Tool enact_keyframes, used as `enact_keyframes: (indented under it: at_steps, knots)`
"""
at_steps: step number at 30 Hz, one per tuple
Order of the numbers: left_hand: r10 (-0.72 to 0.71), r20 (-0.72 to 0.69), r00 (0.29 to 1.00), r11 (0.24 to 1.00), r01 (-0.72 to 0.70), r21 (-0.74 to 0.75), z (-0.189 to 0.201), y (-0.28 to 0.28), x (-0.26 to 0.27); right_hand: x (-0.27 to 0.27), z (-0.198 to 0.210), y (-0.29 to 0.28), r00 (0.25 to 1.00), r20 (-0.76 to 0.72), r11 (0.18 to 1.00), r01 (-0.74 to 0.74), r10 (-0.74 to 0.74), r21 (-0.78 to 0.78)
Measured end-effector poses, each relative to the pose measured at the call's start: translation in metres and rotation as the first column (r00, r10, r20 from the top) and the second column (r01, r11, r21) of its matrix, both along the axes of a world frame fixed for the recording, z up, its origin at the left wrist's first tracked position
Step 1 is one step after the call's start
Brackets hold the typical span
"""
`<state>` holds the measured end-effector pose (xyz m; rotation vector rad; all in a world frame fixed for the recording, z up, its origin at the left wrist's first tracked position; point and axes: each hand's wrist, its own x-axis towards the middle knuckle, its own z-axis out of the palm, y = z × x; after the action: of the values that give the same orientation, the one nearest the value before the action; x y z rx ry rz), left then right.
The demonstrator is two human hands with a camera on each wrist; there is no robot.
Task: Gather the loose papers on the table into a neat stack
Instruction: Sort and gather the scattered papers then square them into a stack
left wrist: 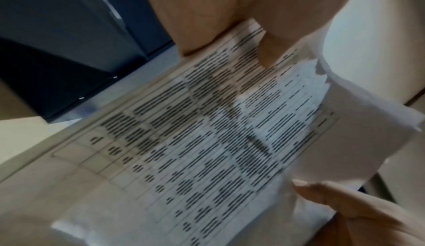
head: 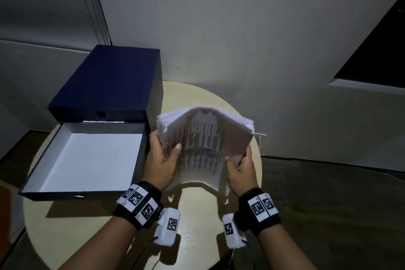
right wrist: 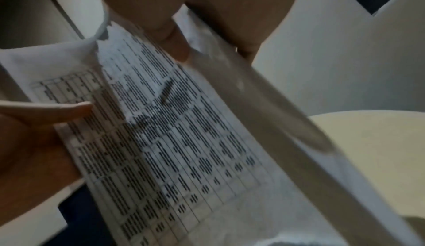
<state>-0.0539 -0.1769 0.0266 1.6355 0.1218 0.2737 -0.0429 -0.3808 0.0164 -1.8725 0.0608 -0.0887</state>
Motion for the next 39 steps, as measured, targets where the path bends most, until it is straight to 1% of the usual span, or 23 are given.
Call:
enact_keyframes:
  at_steps: [2,4,6,9,12,16,18,20,22,24,27,31,33,34,36,37,39]
  knots:
    - [0.02,-0.009,1.0,0.999,-0.02,0.048,-0.007,0.002,-0.002,-0.002,-0.007,0.003,1.0,0.01,1.0,-0.003,0.003,-0.012]
    - [0.027,-0.011,1.0,0.997,-0.026,0.078,-0.01,0.004,0.001,-0.001,-0.012,0.004,1.0,-0.015,1.0,-0.002,0.002,-0.003]
    - [0.018,-0.018,1.0,0.997,-0.017,0.075,-0.008,0.004,0.004,0.0,-0.011,0.008,0.999,-0.04,1.0,-0.008,0.008,-0.012]
    - [0.001,-0.016,1.0,0.999,-0.001,0.04,0.0,0.001,0.005,0.004,-0.007,0.01,1.0,-0.014,0.999,0.021,-0.022,-0.039]
    - [0.016,0.038,0.999,1.0,-0.017,0.014,0.001,0.004,0.003,0.002,-0.004,0.006,0.998,0.032,0.999,0.046,-0.046,0.006]
    - [0.002,0.068,0.998,1.0,-0.004,0.024,-0.003,0.01,0.001,-0.007,-0.006,0.002,0.998,0.034,0.997,0.053,-0.055,0.059]
    - [0.008,0.101,0.995,1.0,-0.006,-0.022,0.001,0.011,0.003,-0.004,-0.002,0.002,0.991,0.094,0.989,0.079,-0.091,0.123]
    - [0.036,0.137,0.99,0.998,-0.029,-0.048,0.008,0.01,0.007,0.001,0.008,0.004,0.979,0.142,0.969,0.112,-0.146,0.222]
    - [0.091,0.145,0.985,0.995,-0.086,-0.046,0.015,0.008,0.014,0.008,0.02,0.008,0.965,0.168,0.95,0.15,-0.201,0.273]
    - [0.161,0.11,0.981,0.987,-0.159,-0.022,0.019,0.006,0.021,0.017,0.026,0.012,0.955,0.129,0.936,0.225,-0.267,0.271]
    - [0.227,0.079,0.971,0.973,-0.224,-0.052,0.022,0.003,0.028,0.024,0.029,0.016,0.936,0.087,0.919,0.314,-0.342,0.237]
    - [0.247,0.098,0.964,0.969,-0.243,-0.052,0.023,0.003,0.032,0.026,0.031,0.016,0.934,0.093,0.923,0.319,-0.345,0.215]
    - [0.218,0.108,0.97,0.975,-0.21,-0.08,0.023,0.005,0.033,0.028,0.029,0.015,0.943,0.103,0.929,0.286,-0.317,0.235]
    - [0.177,0.119,0.977,0.981,-0.165,-0.104,0.022,0.007,0.032,0.027,0.028,0.014,0.951,0.122,0.94,0.251,-0.284,0.232]
    - [0.052,0.128,0.99,0.99,-0.034,-0.138,0.016,0.014,0.028,0.021,0.023,0.011,0.966,0.165,0.964,0.165,-0.201,0.208]
    - [-0.015,0.112,0.994,0.99,0.031,-0.141,0.012,0.017,0.025,0.016,0.018,0.009,0.974,0.165,0.976,0.128,-0.158,0.178]
    - [-0.094,-0.001,0.996,0.993,0.094,-0.073,0.0,0.02,0.021,0.006,0.005,0.007,0.99,0.1,0.991,0.088,-0.098,0.097]
